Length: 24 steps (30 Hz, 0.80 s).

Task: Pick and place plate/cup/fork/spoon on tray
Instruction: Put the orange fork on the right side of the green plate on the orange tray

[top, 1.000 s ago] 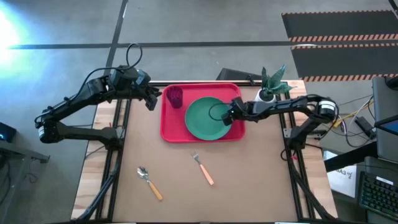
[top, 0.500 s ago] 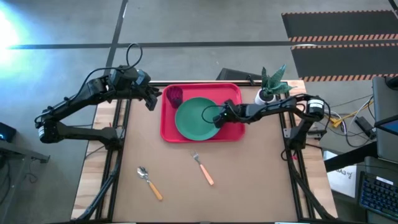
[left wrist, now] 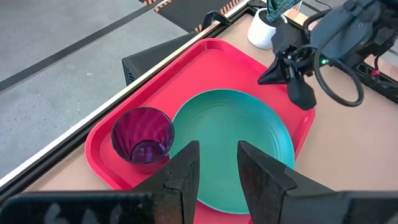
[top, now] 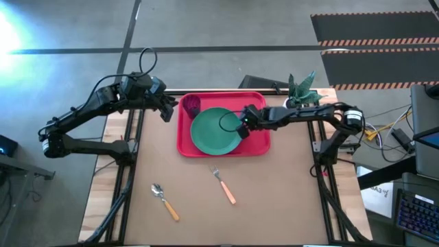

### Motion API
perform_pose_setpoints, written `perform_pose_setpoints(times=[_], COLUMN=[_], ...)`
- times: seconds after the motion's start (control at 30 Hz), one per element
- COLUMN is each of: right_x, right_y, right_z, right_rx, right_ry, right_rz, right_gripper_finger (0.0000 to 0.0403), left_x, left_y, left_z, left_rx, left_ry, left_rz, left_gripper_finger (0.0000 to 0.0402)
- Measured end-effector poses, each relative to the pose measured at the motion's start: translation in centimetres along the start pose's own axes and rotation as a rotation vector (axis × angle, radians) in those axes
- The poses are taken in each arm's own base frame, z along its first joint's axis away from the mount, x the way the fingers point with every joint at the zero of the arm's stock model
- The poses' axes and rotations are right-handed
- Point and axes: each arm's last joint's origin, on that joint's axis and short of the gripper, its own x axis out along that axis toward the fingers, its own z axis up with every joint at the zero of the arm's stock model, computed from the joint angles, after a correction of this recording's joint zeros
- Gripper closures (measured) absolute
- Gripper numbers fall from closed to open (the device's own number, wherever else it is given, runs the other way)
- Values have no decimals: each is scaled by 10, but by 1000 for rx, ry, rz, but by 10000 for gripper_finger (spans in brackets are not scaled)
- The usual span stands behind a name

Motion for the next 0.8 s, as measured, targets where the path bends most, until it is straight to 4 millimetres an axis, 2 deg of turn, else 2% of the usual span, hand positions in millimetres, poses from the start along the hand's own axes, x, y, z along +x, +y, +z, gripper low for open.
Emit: perform_pose_setpoints(times=[0.17,0.4,0.8], right_x=[-14,-38,-77], right_y=[10,39,75], right_z=[8,11,-7], right_rx=[-29,-137,-268], right_ry=[-2,133,369], right_rz=[76,440,769], right_gripper_finger=[394,394,394], left_x=[0,0,0], left_y=[0,0,0], left_z=[0,0,0], left_rx=[0,0,0], left_ry=[1,2,2], left_rz=[1,1,1], left_gripper_finger=[311,311,311])
